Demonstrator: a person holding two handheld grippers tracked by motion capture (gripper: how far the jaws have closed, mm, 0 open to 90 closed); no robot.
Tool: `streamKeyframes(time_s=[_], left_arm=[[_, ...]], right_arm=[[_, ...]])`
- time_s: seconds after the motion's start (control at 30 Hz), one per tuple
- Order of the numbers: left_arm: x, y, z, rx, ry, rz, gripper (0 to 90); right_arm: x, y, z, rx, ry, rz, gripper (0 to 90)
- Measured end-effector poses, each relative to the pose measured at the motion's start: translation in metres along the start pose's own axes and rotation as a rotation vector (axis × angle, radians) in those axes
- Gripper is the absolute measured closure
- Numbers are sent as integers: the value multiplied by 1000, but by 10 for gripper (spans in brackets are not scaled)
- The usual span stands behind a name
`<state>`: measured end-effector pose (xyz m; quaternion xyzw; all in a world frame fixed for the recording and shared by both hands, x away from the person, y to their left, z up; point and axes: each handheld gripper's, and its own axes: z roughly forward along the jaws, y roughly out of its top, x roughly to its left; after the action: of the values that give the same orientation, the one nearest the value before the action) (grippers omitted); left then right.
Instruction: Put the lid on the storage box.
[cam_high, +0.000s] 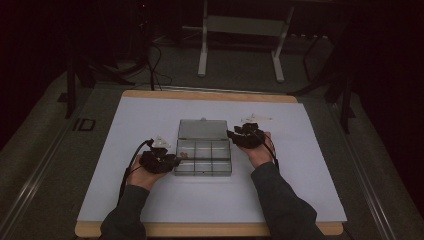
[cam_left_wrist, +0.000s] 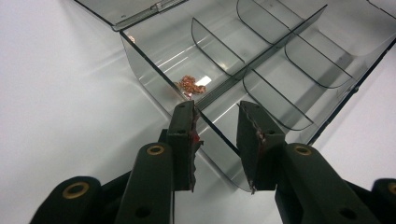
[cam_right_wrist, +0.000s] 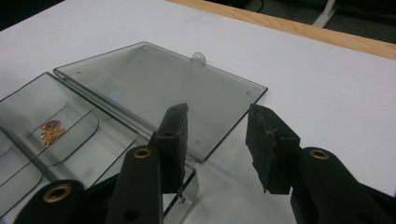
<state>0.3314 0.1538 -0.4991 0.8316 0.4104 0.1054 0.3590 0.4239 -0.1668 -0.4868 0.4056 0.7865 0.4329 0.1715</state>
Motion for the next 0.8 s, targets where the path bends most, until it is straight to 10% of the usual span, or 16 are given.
streamKeyframes(time_s=[0.8], left_arm=[[-1,-1,0,-4,6,8,673]], right_arm=[[-8,5,26,83,35,100,515]])
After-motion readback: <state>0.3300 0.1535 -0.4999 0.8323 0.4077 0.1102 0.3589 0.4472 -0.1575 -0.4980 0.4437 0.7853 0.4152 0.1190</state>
